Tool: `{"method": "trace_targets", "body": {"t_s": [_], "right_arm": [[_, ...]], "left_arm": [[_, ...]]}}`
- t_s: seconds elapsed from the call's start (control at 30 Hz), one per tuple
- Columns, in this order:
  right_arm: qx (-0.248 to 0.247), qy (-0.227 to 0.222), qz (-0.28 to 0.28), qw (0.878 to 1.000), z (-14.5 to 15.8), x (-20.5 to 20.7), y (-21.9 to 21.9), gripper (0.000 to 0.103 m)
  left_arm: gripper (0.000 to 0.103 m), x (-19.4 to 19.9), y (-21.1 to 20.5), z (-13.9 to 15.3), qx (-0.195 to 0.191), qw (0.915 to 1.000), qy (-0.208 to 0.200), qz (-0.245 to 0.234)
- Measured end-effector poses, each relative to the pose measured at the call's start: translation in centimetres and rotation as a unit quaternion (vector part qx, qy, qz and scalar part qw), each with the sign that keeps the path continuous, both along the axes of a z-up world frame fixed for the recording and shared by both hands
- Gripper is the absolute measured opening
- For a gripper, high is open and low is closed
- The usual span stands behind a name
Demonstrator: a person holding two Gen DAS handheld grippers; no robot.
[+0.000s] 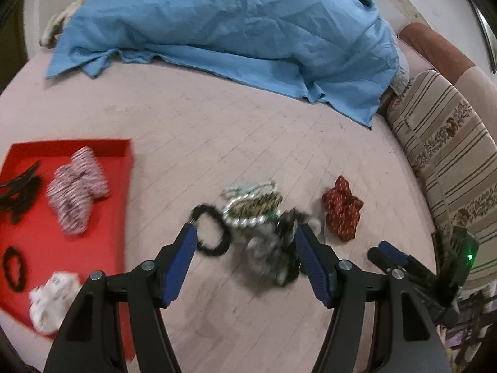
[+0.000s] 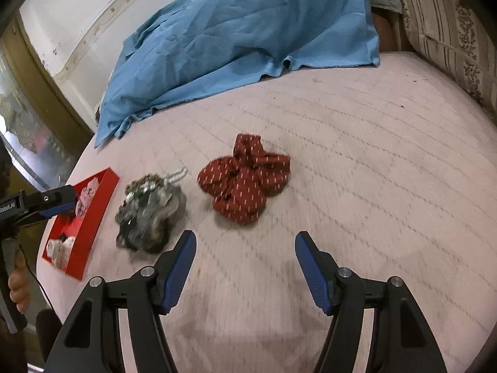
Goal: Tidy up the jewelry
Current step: 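Grasp the leopard-print hair tie with left tool while right tool grasps red polka-dot scrunchie, then lower both items into the red tray and open both tools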
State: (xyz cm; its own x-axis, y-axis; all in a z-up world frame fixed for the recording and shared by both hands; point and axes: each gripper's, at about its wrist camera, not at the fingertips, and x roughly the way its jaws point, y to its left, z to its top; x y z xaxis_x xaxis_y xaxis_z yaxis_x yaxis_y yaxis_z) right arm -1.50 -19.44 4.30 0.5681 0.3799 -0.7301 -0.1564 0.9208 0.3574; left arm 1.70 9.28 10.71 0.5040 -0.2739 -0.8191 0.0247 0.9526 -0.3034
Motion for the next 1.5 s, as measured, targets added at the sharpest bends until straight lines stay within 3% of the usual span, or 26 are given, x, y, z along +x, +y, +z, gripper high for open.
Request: {"method": "trace_targets", "body": {"t_s": [0.47,0.5,0.57,0.6,0.63,0.73,0.77,1.07,1.3,1.5], "right_arm": [[0.039,0.0,0.004,0.999,-2.6,6.3,0.2,0.068],[0.042,0.002,0.004,0.999,-2.7,6.5,0.2,0.067],[0.05,0.003,0.005,0.999,-2.9,6.9,0.3,0.064],[0.052,0.003,0.005,0.999,-2.9,7.2,0.3,0.061],[0.053,0.003,0.006,0.999,-2.9,7.4,0.4,0.052],[0.051,0.011,0.017,0.998,-3.3,8.0,1.0,0.02],[0.05,0.012,0.021,0.998,-3.3,8.1,1.2,0.015],[0.057,-0.013,0.027,0.998,-1.7,6.9,1.3,0.011],[0.102,-0.021,0.019,0.994,-0.4,6.2,0.1,0.011],[0.121,-0.026,0.018,0.992,0.3,5.5,-0.3,0.011]], "left_arm": [[0.065,6.1,-4.1,-4.4,-0.003,0.9952,0.049,-0.084],[0.06,6.4,-4.4,-4.8,-0.001,0.9947,0.054,-0.088],[0.039,6.7,-4.9,-5.3,0.009,0.9936,0.064,-0.093],[0.019,6.8,-5.0,-5.6,0.017,0.9932,0.071,-0.091],[0.007,6.9,-5.0,-5.8,0.017,0.9929,0.076,-0.089],[0.007,6.6,-4.7,-5.5,0.018,0.9945,0.071,-0.076],[0.007,6.5,-4.5,-5.3,0.016,0.9949,0.068,-0.073],[0.007,3.4,-3.5,-0.7,-0.012,0.9986,0.022,-0.046],[0.007,-0.5,-1.9,2.1,-0.054,0.9981,0.001,-0.03],[0.007,-4.3,0.3,3.6,-0.057,0.9982,-0.019,0.01]]}}
